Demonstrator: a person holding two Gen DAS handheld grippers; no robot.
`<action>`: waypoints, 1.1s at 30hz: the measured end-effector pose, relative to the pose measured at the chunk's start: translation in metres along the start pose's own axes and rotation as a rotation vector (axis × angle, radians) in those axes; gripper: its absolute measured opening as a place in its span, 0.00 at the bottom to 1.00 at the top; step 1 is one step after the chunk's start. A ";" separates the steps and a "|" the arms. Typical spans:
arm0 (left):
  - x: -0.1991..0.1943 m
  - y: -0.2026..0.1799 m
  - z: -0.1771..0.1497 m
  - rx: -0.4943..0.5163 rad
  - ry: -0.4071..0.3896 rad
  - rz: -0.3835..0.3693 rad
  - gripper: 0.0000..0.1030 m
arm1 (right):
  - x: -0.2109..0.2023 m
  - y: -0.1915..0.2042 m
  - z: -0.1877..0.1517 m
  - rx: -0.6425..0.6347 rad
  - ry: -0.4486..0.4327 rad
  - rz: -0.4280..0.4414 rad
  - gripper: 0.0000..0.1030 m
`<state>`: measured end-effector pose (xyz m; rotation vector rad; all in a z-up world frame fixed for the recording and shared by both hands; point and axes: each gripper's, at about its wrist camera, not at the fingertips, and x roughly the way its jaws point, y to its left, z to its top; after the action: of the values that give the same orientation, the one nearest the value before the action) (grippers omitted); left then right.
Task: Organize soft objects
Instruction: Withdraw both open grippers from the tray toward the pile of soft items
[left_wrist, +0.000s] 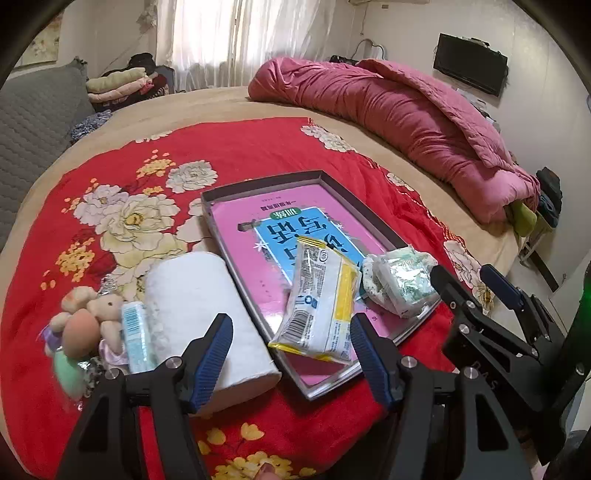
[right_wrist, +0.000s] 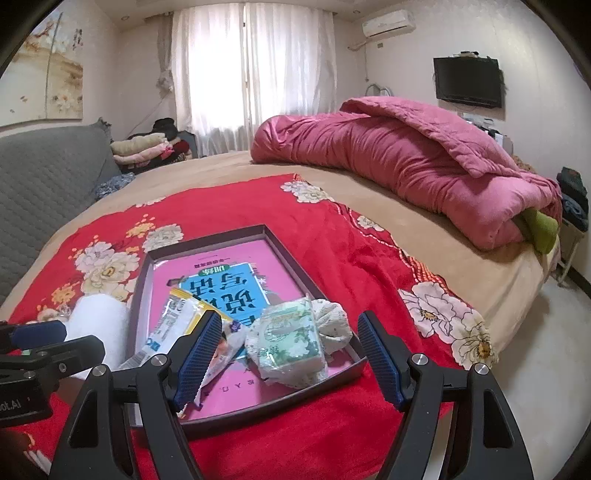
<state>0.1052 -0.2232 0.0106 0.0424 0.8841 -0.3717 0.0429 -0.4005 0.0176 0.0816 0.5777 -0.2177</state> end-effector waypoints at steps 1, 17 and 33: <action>-0.002 0.001 0.000 0.001 -0.002 0.004 0.64 | -0.005 0.001 0.001 -0.002 -0.013 -0.004 0.75; -0.039 0.024 -0.014 -0.037 -0.042 0.024 0.64 | -0.051 0.027 0.014 -0.016 -0.071 0.066 0.75; -0.073 0.062 -0.031 -0.087 -0.074 0.039 0.64 | -0.089 0.085 0.018 -0.121 -0.103 0.197 0.75</action>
<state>0.0607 -0.1370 0.0395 -0.0342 0.8246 -0.2964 -0.0007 -0.3039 0.0826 0.0097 0.4754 0.0050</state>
